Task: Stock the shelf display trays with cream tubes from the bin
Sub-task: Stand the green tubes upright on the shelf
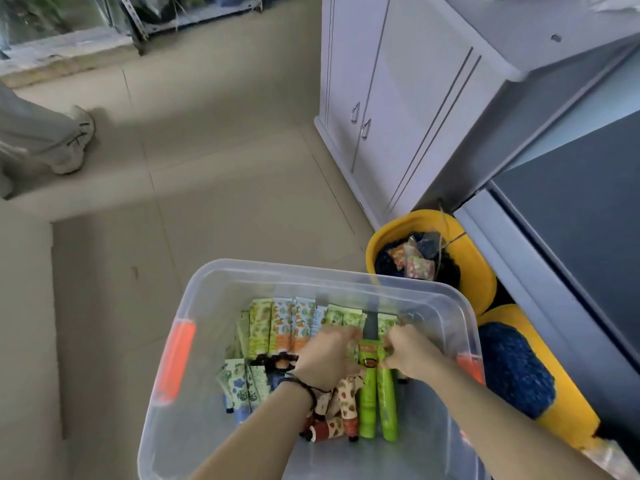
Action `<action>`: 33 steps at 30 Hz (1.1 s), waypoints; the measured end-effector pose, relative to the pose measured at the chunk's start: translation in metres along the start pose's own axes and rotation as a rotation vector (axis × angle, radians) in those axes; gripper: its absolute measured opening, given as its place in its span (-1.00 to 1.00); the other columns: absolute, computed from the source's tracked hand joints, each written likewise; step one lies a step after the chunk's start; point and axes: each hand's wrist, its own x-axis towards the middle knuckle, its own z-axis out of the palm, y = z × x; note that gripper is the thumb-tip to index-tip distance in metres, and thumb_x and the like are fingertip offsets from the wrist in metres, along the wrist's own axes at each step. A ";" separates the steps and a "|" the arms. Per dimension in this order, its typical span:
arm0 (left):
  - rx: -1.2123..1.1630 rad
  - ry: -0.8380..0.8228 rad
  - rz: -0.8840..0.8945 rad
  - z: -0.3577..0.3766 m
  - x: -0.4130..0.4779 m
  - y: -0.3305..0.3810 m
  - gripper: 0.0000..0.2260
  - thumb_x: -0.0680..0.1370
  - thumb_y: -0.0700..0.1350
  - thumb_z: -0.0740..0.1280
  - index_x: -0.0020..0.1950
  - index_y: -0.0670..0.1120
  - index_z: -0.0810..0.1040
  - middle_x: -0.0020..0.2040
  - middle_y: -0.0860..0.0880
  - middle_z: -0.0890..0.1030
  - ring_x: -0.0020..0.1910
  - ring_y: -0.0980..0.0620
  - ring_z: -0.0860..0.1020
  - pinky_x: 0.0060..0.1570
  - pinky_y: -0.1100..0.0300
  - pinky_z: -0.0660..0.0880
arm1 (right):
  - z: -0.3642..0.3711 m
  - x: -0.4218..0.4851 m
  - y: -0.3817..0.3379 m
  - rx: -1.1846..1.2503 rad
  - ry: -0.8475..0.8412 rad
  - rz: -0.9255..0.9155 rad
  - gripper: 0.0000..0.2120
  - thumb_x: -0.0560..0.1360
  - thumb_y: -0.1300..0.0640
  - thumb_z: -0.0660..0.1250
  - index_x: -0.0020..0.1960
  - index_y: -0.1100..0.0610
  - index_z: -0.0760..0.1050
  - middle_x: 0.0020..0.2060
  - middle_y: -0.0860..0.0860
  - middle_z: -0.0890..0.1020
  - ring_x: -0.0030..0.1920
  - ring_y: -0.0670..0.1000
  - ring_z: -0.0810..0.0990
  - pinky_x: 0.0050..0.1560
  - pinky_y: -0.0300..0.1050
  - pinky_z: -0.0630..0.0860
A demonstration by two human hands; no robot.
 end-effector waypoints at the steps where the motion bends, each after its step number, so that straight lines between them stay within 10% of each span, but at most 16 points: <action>1: 0.039 0.003 0.007 0.002 0.007 0.002 -0.50 0.44 -0.02 0.44 0.34 0.00 0.39 0.28 -0.01 0.47 0.29 -0.01 0.39 0.21 0.07 0.44 | 0.001 0.003 0.002 -0.016 0.003 0.004 -0.81 0.43 0.13 0.46 -0.07 0.19 0.51 -0.15 0.09 0.59 -0.16 0.06 0.55 -0.20 -0.10 0.45; 9: 0.280 0.043 0.055 0.025 0.041 0.005 -0.63 0.54 -0.08 0.24 0.36 0.06 0.39 0.25 -0.01 0.52 0.25 -0.09 0.29 0.17 0.02 0.27 | -0.012 0.007 -0.001 0.112 -0.230 0.091 -0.71 0.46 0.40 0.36 0.14 0.19 0.48 0.00 0.08 0.55 -0.33 0.02 0.55 -0.55 -0.29 0.47; 20: 0.312 0.025 -0.008 0.039 0.052 0.015 -0.75 0.50 0.08 0.29 0.13 0.04 0.56 0.12 0.03 0.58 0.19 -0.09 0.30 0.14 -0.01 0.18 | -0.025 -0.013 0.001 0.010 -0.321 0.024 -0.46 0.47 0.43 0.32 0.40 0.12 0.41 0.30 0.20 0.48 -0.04 0.16 0.70 -0.04 -0.05 0.64; 33: -0.142 -0.085 0.205 -0.047 -0.022 0.009 -0.83 0.46 -0.13 0.44 -0.16 -0.03 0.44 -0.16 0.11 0.50 -0.07 0.09 0.52 -0.08 0.24 0.47 | -0.050 -0.083 -0.025 0.012 -0.050 -0.145 -0.78 0.37 0.20 0.51 0.02 0.10 0.66 -0.01 0.00 0.69 -0.03 0.00 0.64 -0.05 -0.18 0.55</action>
